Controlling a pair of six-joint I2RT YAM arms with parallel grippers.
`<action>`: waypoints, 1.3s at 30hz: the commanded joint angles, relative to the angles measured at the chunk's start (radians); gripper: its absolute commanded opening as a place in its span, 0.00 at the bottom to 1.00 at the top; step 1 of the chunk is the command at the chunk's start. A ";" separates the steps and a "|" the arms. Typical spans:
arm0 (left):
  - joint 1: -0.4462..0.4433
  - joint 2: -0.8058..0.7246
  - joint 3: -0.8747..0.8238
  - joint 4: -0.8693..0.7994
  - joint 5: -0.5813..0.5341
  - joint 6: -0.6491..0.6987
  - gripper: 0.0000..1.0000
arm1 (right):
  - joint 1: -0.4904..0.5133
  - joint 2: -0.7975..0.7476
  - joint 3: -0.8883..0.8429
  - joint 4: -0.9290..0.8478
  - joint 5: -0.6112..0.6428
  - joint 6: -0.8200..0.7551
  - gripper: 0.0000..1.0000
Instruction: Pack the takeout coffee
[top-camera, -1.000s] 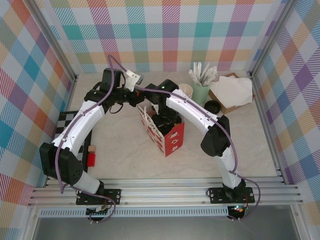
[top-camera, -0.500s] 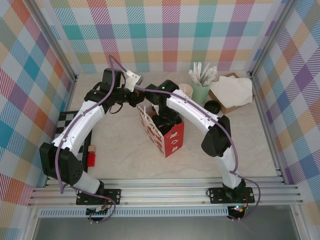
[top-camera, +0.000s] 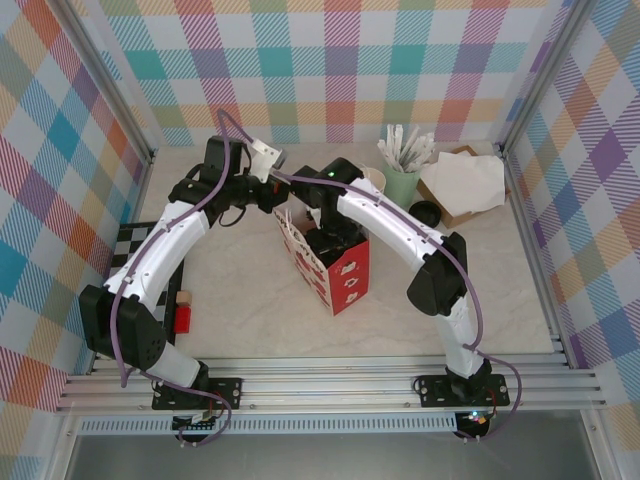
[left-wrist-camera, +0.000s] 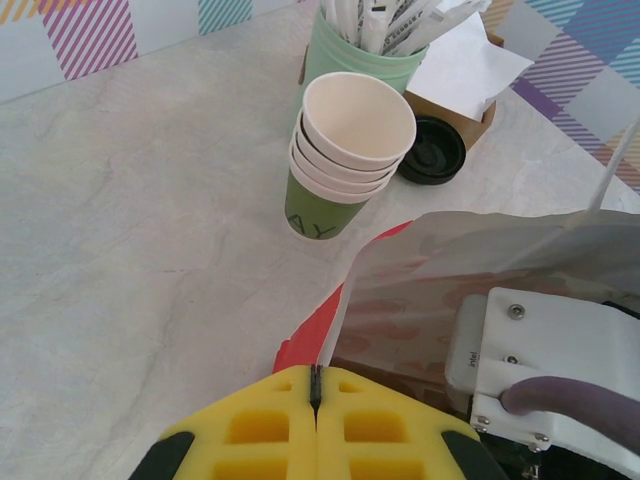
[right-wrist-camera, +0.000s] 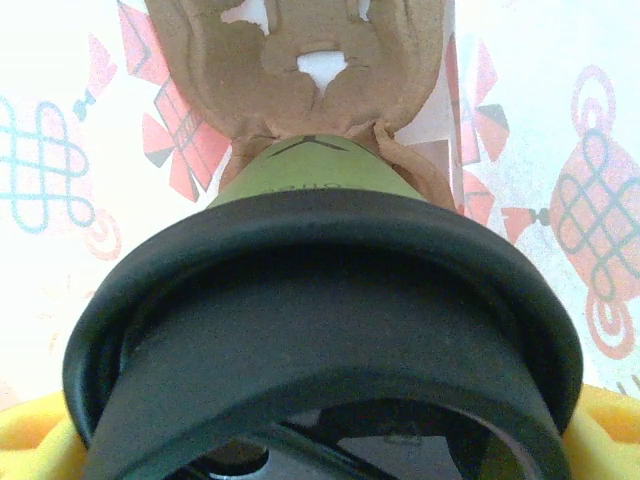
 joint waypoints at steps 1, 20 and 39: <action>-0.021 -0.037 0.005 0.089 0.024 0.010 0.00 | -0.001 0.000 0.066 -0.132 -0.039 0.021 0.61; -0.053 -0.055 0.003 0.064 -0.042 0.066 0.00 | -0.001 0.007 0.066 -0.175 0.007 0.038 0.60; -0.054 -0.037 0.021 0.026 -0.023 0.083 0.00 | 0.011 -0.030 0.216 -0.174 0.177 0.077 0.59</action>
